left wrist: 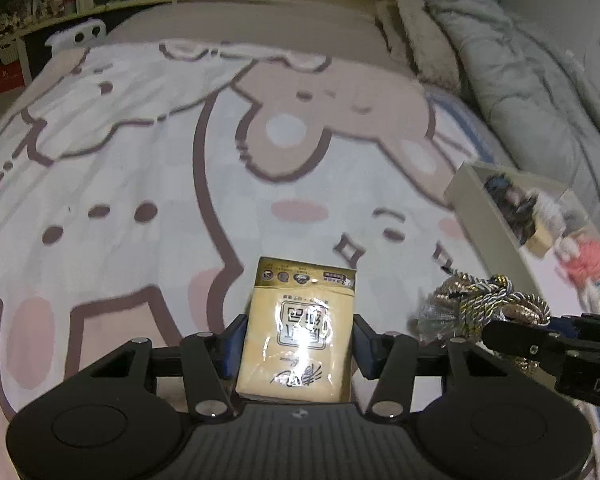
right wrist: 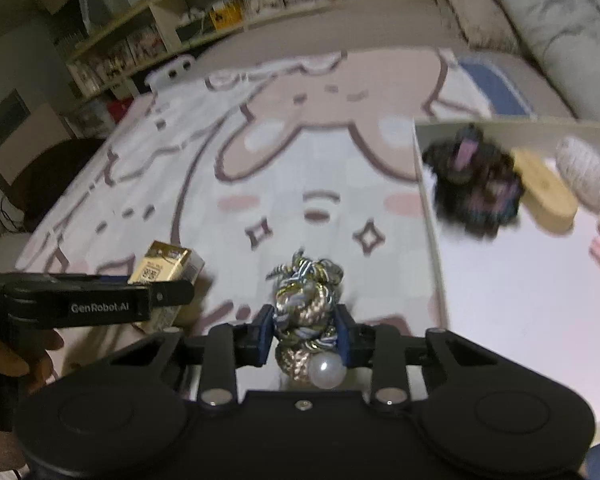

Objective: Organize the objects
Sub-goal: 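Lift the tissue pack and twine bundle and carry both over the white box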

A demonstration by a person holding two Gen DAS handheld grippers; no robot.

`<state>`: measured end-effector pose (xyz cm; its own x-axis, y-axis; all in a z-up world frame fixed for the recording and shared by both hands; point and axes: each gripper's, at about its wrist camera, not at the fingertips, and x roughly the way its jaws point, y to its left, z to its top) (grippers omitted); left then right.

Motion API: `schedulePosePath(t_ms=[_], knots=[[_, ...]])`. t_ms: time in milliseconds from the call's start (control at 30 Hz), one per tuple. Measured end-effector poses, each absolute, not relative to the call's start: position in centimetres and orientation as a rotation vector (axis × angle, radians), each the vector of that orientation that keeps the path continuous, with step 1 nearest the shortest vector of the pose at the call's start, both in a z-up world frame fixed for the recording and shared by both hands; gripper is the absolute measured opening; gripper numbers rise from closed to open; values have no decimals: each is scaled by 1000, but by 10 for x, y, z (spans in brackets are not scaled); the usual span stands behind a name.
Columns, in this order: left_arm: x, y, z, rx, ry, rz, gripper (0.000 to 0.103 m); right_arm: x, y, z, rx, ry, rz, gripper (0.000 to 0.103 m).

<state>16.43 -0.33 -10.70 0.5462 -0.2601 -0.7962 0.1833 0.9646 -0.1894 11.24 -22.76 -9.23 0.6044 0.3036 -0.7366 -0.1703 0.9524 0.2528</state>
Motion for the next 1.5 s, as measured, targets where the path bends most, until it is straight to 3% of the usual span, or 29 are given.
schedulePosePath(t_ms=[633, 1500], knots=[[152, -20, -59, -179, 835, -280, 54, 93, -268, -35, 206, 682, 226, 32], [137, -169, -48, -244, 877, -436, 54, 63, -405, -34, 416, 593, -21, 32]])
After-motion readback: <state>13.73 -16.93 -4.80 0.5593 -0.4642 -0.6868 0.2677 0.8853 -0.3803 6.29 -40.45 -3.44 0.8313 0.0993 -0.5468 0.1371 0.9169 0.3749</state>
